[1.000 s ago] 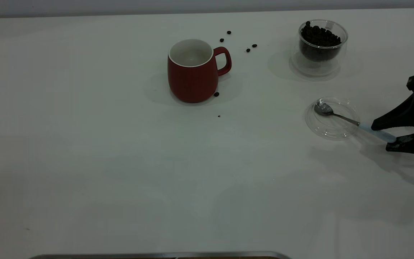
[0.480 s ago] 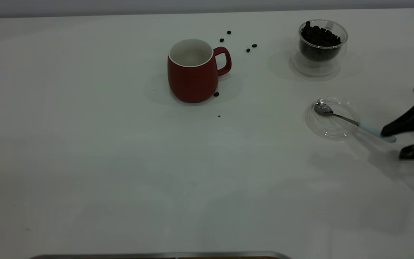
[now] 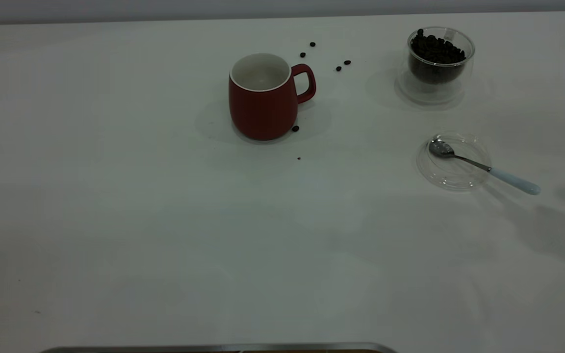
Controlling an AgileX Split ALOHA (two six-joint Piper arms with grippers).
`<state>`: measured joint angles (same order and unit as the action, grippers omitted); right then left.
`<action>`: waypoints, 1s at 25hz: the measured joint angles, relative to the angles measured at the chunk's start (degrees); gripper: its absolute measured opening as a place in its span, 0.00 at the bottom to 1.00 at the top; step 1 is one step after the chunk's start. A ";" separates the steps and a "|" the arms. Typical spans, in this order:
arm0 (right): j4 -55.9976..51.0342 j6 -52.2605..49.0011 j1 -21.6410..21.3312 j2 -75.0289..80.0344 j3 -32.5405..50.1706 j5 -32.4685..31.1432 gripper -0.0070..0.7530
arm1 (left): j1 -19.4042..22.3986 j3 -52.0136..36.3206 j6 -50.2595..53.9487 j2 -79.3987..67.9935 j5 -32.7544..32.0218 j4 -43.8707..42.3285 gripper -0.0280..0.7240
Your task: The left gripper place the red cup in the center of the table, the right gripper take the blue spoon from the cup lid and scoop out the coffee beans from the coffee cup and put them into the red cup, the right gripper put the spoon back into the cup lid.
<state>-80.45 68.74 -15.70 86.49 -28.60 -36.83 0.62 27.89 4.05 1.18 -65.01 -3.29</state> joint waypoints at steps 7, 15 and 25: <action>23.62 -18.49 0.00 -22.45 -4.84 -3.78 0.66 | 0.00 0.00 0.00 0.00 0.00 0.00 0.74; 37.39 -25.10 0.00 -46.53 -7.46 -10.05 0.66 | 0.00 0.00 0.00 0.00 0.00 0.00 0.74; 59.73 -47.49 0.00 -67.04 -7.46 -18.00 0.66 | 0.00 0.00 0.00 0.00 0.00 0.00 0.74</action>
<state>-20.71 21.25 -15.70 19.44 -36.05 -54.83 0.62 27.89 4.05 1.18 -65.01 -3.29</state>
